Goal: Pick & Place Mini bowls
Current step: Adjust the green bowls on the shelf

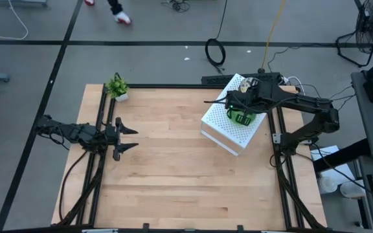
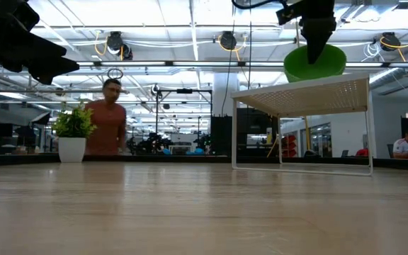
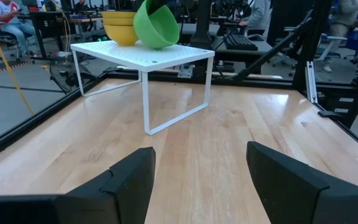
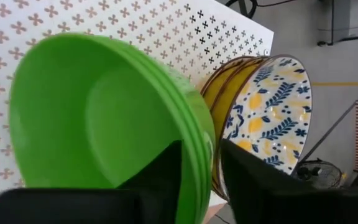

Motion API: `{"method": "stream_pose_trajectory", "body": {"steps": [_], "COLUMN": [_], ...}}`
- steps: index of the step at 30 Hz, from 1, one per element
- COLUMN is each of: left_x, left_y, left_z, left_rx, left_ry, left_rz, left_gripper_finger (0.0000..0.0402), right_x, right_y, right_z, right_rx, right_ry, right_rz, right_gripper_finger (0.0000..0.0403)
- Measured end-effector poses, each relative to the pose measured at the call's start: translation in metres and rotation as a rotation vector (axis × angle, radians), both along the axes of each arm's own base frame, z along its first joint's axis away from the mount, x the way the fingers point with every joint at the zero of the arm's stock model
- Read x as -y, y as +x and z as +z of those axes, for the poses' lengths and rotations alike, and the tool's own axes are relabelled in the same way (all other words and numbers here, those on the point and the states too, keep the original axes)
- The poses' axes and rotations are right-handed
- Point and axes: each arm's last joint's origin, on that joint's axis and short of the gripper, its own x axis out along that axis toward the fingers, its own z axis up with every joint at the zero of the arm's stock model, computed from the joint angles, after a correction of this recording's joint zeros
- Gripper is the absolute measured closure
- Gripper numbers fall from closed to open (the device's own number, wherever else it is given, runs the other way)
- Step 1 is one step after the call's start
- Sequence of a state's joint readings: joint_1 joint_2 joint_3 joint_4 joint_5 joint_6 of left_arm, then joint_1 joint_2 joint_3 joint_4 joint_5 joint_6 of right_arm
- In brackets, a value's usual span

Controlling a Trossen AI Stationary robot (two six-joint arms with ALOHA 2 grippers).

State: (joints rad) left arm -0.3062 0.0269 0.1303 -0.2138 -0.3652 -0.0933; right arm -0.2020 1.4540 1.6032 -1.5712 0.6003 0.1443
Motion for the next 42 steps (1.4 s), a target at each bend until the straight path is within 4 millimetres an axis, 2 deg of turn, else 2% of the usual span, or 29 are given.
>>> {"method": "stream_pose_trajectory", "body": {"steps": [5, 7, 13, 23, 27, 32, 42], "left_x": [0.0, 0.0, 0.0, 0.0, 0.0, 0.0, 0.0], "left_y": [0.0, 0.0, 0.0, 0.0, 0.0, 0.0, 0.0], "left_z": [0.0, 0.0, 0.0, 0.0, 0.0, 0.0, -0.002], "left_rx": [0.0, 0.0, 0.0, 0.001, 0.001, -0.003, -0.016], "left_ry": [0.0, 0.0, -0.003, -0.002, -0.006, -0.009, -0.011], "left_rz": [0.001, 0.001, 0.002, 0.002, 0.002, 0.003, 0.003], "left_gripper_finger": [0.0149, 0.0149, 0.0149, 0.0149, 0.0149, 0.0149, 0.0149], "right_x": [0.0, -0.001, -0.004, -0.014, -0.012, -0.005, -0.002], "right_y": [0.0, 0.0, 0.001, 0.006, 0.006, 0.011, 0.013], "right_z": [0.0, 0.0, 0.0, 0.008, 0.008, -0.002, -0.02], "right_rx": [-0.006, -0.006, -0.002, 0.116, 0.136, 0.174, 0.146], "right_ry": [0.001, 0.004, 0.012, 0.257, 0.314, 0.336, 0.339], "right_rz": [0.01, 0.015, 0.031, 0.068, 0.06, 0.043, 0.043], "right_gripper_finger": [0.0383, 0.0393, 0.0396, 0.0398, 0.0399, 0.0393, 0.037]}}
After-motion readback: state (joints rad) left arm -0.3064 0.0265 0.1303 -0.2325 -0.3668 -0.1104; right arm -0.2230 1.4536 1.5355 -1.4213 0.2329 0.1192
